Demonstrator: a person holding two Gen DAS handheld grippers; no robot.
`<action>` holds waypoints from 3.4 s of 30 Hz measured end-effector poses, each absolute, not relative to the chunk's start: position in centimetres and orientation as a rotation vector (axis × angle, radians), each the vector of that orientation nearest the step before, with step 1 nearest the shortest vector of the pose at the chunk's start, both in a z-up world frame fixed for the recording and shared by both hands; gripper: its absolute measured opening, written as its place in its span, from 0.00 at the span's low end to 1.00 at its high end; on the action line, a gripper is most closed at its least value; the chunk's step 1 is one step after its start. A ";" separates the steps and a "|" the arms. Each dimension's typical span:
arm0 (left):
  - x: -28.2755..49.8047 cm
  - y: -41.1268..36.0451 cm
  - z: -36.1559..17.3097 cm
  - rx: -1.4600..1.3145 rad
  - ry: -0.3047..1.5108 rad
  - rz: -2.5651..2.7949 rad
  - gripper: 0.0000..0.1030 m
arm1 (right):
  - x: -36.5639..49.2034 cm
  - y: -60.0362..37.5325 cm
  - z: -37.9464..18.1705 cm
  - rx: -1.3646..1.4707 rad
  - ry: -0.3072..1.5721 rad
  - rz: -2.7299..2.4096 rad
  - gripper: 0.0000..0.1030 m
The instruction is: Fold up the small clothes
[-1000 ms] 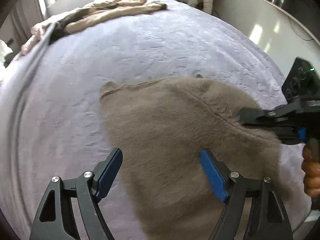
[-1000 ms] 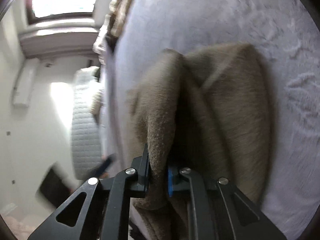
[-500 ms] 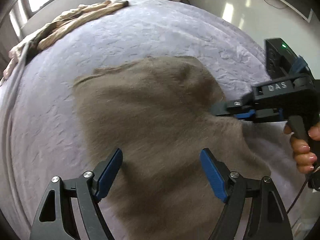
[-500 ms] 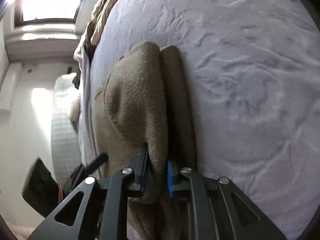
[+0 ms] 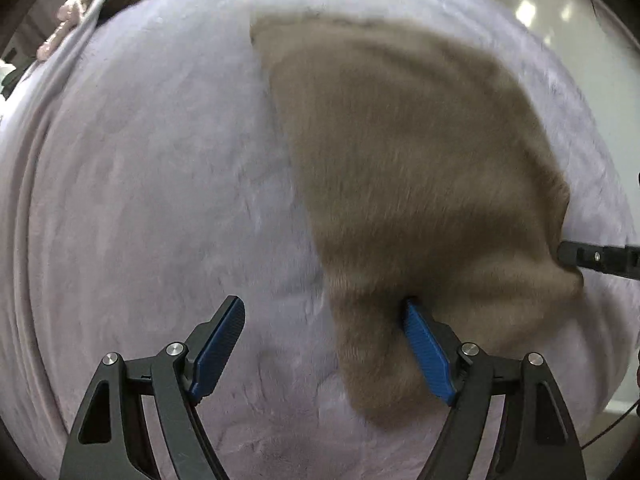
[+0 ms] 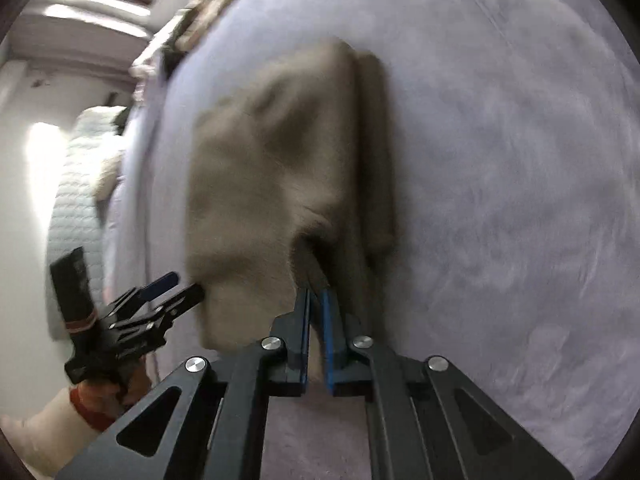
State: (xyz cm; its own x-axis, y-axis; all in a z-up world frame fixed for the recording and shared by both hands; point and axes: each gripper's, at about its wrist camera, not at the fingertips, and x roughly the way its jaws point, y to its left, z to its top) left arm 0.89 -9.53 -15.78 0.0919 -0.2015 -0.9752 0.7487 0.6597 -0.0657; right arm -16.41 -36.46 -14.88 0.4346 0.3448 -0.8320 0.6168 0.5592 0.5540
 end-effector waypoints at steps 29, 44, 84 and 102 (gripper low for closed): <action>-0.3 -5.8 -10.7 0.495 1.360 -0.647 0.79 | -16.6 -36.6 -10.9 0.984 1.168 -0.385 0.08; -2.1 -4.1 -8.1 0.484 1.322 -0.645 1.00 | -18.7 -32.7 -9.1 1.012 1.195 -0.397 0.29; 2.2 -8.4 -12.3 0.383 1.476 -0.571 1.00 | -15.1 -38.2 -12.6 0.944 1.291 -0.279 0.94; 6.3 -13.2 -12.8 0.305 1.450 -0.682 1.00 | -12.3 -41.6 -13.5 0.925 1.237 -0.116 1.00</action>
State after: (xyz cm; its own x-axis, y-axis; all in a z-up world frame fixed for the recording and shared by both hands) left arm 6.33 -13.24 -12.76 -0.0236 -0.2410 -0.9702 0.5936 0.7775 -0.2076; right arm -12.29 -41.57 -13.46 0.3705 0.3918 -0.8421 0.5411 0.6458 0.5386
